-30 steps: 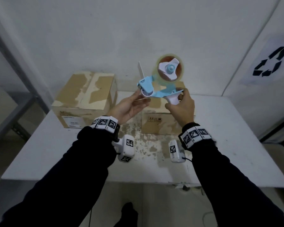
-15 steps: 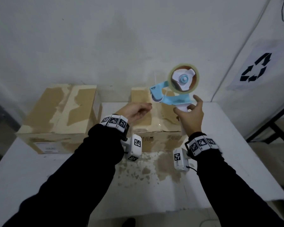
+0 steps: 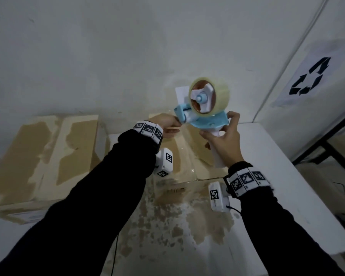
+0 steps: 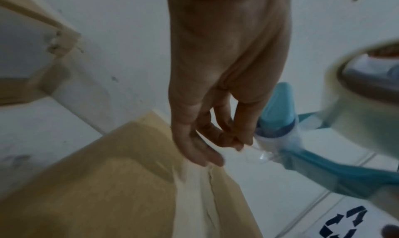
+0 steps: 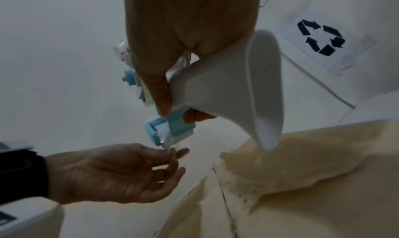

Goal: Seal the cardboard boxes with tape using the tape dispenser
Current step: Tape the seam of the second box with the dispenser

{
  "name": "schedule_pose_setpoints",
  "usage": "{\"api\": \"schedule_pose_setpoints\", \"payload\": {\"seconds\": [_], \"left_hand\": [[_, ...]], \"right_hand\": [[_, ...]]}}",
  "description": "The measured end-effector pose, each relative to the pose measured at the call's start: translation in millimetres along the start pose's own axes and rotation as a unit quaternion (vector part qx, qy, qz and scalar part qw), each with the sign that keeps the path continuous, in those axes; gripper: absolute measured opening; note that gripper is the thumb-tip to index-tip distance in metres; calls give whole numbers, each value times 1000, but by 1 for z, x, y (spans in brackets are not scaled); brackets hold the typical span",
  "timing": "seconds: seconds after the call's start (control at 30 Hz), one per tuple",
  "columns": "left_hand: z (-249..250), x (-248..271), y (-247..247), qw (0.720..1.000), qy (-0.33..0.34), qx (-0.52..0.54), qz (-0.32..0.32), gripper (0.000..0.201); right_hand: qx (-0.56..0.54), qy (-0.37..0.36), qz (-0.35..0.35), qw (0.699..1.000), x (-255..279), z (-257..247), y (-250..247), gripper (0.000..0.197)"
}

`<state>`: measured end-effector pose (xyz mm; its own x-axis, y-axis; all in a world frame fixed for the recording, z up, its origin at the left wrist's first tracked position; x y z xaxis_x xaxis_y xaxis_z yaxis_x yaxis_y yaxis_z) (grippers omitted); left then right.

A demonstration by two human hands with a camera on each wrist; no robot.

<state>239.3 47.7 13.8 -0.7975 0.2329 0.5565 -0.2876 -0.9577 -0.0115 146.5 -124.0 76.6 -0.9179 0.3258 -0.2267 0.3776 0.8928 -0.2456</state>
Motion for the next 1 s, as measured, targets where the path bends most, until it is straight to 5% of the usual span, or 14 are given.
{"api": "schedule_pose_setpoints", "payload": {"seconds": [0.13,0.5,0.63,0.73,0.9,1.0], "left_hand": [[19,-33,-10,999,8,-30,19,16],[41,-74,-8,996,-31,41,-74,11],[62,-93,-27,998,63,-14,25,33],[83,-98,-43,967,143,-164,130,35],[105,-101,-31,894,245,-322,194,39],[108,-110,-19,881,259,-346,191,31]], "right_hand": [[-28,16,15,999,-22,3,10,60],[-130,38,-12,991,-77,28,25,64],[-112,48,-17,992,-80,35,30,62],[-94,40,-18,995,-75,39,37,61],[-65,40,0,997,-77,38,45,64],[-63,57,22,996,-83,39,45,59]]}}
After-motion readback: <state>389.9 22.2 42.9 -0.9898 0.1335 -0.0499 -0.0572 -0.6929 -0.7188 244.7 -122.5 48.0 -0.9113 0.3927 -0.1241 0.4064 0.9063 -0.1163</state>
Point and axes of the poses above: each hand's wrist, its own x-axis away from the middle knuckle, its own y-axis out of the palm, z = x × y, the point moved 10 cm from there along -x, towards the middle knuckle, and after that the axes turned 1 degree about -y, right-handed, at the moved point
